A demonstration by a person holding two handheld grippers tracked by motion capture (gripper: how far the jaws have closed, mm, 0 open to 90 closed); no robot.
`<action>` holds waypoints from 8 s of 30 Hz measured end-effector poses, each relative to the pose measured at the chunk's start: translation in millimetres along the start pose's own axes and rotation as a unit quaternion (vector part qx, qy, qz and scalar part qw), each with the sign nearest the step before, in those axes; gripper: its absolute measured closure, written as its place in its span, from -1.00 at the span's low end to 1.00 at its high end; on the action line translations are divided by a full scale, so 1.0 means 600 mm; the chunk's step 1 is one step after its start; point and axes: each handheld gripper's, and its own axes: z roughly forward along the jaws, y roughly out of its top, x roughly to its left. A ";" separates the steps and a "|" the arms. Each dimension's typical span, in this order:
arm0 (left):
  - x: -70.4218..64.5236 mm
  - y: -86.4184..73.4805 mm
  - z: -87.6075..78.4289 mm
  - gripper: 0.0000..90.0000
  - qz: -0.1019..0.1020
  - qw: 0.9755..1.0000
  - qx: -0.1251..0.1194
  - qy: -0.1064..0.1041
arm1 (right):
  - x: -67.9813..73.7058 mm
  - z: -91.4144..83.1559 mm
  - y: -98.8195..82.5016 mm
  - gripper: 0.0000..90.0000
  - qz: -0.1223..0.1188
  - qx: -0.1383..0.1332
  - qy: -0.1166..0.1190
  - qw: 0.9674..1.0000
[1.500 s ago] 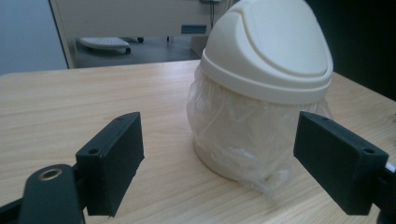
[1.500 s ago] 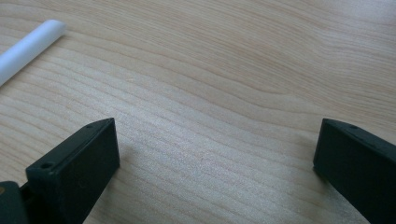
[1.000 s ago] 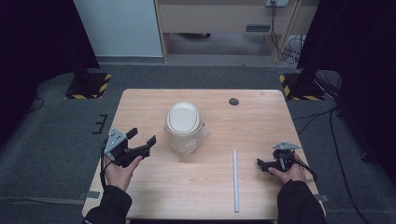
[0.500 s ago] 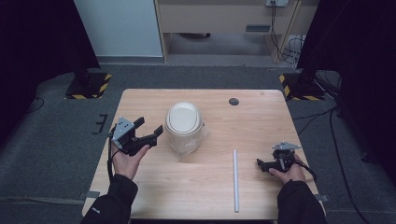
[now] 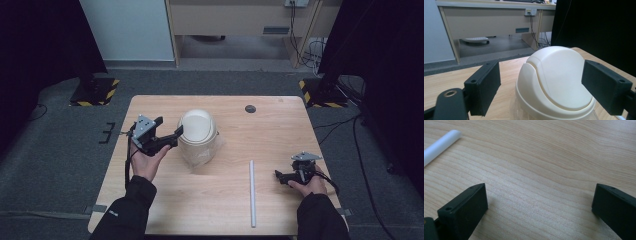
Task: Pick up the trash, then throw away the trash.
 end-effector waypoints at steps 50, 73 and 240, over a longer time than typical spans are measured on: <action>-0.002 -0.050 0.091 -0.65 -0.008 0.994 0.108 0.015 | 0.001 0.000 0.000 -0.99 -0.002 0.000 0.002 1.000; 0.006 -0.029 0.013 -0.62 0.005 0.997 0.070 0.011 | 0.007 -0.006 0.002 -0.79 0.007 0.003 -0.004 1.000; -0.033 -0.008 -0.133 -0.45 -0.025 0.994 -0.057 -0.085 | 0.136 -0.160 0.174 0.76 -0.013 -0.261 0.158 0.952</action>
